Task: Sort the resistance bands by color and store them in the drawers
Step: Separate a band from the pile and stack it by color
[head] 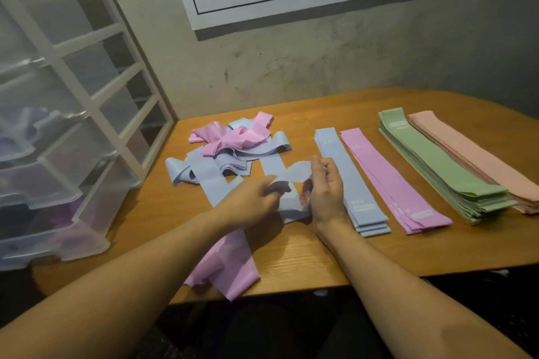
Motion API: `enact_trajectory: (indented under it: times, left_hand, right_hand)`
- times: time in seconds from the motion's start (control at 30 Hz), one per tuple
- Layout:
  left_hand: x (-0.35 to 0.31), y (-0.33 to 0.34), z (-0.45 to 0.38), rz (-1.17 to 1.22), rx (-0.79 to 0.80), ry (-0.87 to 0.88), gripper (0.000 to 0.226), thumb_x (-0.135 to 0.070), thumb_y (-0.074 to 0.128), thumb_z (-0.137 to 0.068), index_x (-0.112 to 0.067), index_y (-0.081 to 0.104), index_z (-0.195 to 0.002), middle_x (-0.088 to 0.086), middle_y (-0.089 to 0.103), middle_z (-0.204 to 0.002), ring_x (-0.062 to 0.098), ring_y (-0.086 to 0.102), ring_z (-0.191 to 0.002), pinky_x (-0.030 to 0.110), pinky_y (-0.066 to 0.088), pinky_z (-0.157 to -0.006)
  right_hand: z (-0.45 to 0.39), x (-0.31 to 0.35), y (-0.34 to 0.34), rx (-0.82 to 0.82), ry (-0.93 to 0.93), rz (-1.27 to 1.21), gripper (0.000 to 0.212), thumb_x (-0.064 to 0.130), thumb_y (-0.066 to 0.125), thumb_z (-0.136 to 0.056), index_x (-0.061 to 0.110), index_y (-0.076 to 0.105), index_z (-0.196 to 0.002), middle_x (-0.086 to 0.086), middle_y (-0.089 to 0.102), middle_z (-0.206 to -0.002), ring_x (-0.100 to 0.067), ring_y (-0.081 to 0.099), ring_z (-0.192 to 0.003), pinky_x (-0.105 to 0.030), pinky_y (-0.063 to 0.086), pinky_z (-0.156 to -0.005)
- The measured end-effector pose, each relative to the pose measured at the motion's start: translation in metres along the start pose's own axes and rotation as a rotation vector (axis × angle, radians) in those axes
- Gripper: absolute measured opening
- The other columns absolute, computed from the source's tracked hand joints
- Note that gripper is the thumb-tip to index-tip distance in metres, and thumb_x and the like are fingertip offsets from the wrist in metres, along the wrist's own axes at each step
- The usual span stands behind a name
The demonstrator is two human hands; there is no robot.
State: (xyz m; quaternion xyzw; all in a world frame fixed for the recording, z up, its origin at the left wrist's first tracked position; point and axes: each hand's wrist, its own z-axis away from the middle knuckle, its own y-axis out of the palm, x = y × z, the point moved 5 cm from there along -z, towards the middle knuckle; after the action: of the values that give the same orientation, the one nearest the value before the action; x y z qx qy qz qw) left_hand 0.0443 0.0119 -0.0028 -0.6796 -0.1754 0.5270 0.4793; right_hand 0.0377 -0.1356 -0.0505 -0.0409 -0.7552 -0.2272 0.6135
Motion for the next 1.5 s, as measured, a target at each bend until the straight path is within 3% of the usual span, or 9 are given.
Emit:
enact_trajectory:
  times: [0.07,0.33,0.43,0.6,0.7,0.97,1.17,1.37,1.5]
  left_hand:
    - [0.001,-0.012,-0.002,0.081,-0.034,-0.010,0.019,-0.011,0.052,-0.097,-0.025,0.062,-0.090,-0.001,0.069,-0.081,0.014,0.069,-0.078,0.040,0.057,-0.084]
    - [-0.007,-0.073,-0.011,0.177,-0.208,-0.029,0.034,-0.005,0.052,-0.098,-0.029,0.060,-0.120,0.005,0.067,-0.096,0.013,0.068,-0.072,0.029,0.060,-0.070]
    - [-0.015,-0.089,-0.013,0.348,-0.232,-0.047,0.039,-0.006,0.050,-0.099,-0.034,0.061,-0.123,0.010,0.066,-0.101,0.012,0.066,-0.069,0.027,0.059,-0.070]
    - [-0.032,-0.098,-0.016,0.472,-0.235,-0.035,0.034,-0.011,0.049,-0.102,-0.033,0.073,-0.110,0.002,0.067,-0.091,0.009,0.056,-0.068,0.024,0.056,-0.064]
    - [-0.036,-0.100,-0.022,0.672,-0.310,-0.072,0.036,-0.005,0.042,-0.099,-0.020,0.074,-0.108,0.012,0.052,-0.089,0.017,0.044,-0.068,0.023,0.049,-0.053]
    - [-0.019,-0.097,-0.046,0.974,-0.397,-0.297,0.012,-0.028,0.058,-0.088,-0.028,0.071,-0.089,0.003,0.052,-0.094,0.014,0.039,-0.059,0.023,0.031,-0.046]
    - [0.008,-0.052,-0.044,0.997,-0.214,-0.440,0.031,-0.019,0.057,-0.091,-0.008,0.068,-0.118,0.005,0.071,-0.114,0.020,0.071,-0.095,0.034,0.056,-0.081]
    - [-0.009,-0.028,-0.050,0.716,-0.209,-0.309,0.014,-0.013,0.063,-0.091,-0.018,0.075,-0.098,-0.005,0.072,-0.107,0.013,0.063,-0.108,0.026,0.045,-0.079]
    - [-0.018,-0.015,-0.049,0.530,-0.124,-0.165,0.040,0.005,0.048,-0.091,-0.023,0.076,-0.090,-0.010,0.075,-0.099,0.010,0.065,-0.109,0.035,0.049,-0.097]
  right_hand:
    - [-0.001,0.000,0.001,-0.034,-0.024,0.022,0.034,0.050,0.053,-0.098,0.019,0.052,-0.083,0.003,0.050,-0.062,-0.012,0.049,-0.055,-0.029,0.039,-0.053]
    - [-0.002,0.000,-0.003,-0.045,0.005,-0.043,0.035,0.034,0.059,-0.100,0.020,0.049,-0.070,0.013,0.043,-0.056,-0.009,0.039,-0.056,-0.027,0.035,-0.056]
    - [0.001,0.000,0.000,0.046,0.117,-0.061,0.037,0.051,0.058,-0.093,0.020,0.050,-0.073,0.009,0.048,-0.061,-0.011,0.049,-0.061,-0.026,0.038,-0.055]
    - [0.006,0.016,0.007,0.387,0.178,0.014,0.052,0.061,0.059,-0.077,0.016,0.063,-0.103,-0.001,0.056,-0.070,-0.009,0.053,-0.057,-0.020,0.039,-0.050]
    - [0.003,0.030,0.000,0.496,0.205,0.089,0.033,0.045,0.068,-0.089,0.013,0.069,-0.092,0.009,0.069,-0.072,-0.007,0.064,-0.068,-0.016,0.048,-0.058]
    - [-0.013,0.065,-0.031,0.433,0.240,-0.083,0.051,0.047,0.076,-0.063,0.006,0.062,-0.089,-0.002,0.064,-0.077,-0.015,0.059,-0.072,-0.031,0.043,-0.074]
    - [-0.016,0.101,-0.053,0.460,0.156,-0.194,0.005,0.015,0.067,-0.089,0.011,0.068,-0.092,-0.006,0.070,-0.089,-0.019,0.065,-0.084,-0.036,0.052,-0.082]
    - [-0.032,0.140,-0.060,0.334,-0.074,0.003,0.009,0.009,0.067,-0.087,0.014,0.071,-0.094,0.005,0.072,-0.088,-0.008,0.065,-0.086,-0.022,0.051,-0.077]
    - [-0.039,0.157,-0.062,0.258,-0.177,0.079,0.012,0.005,0.067,-0.092,0.015,0.073,-0.097,0.003,0.072,-0.094,-0.008,0.065,-0.092,-0.024,0.051,-0.085]
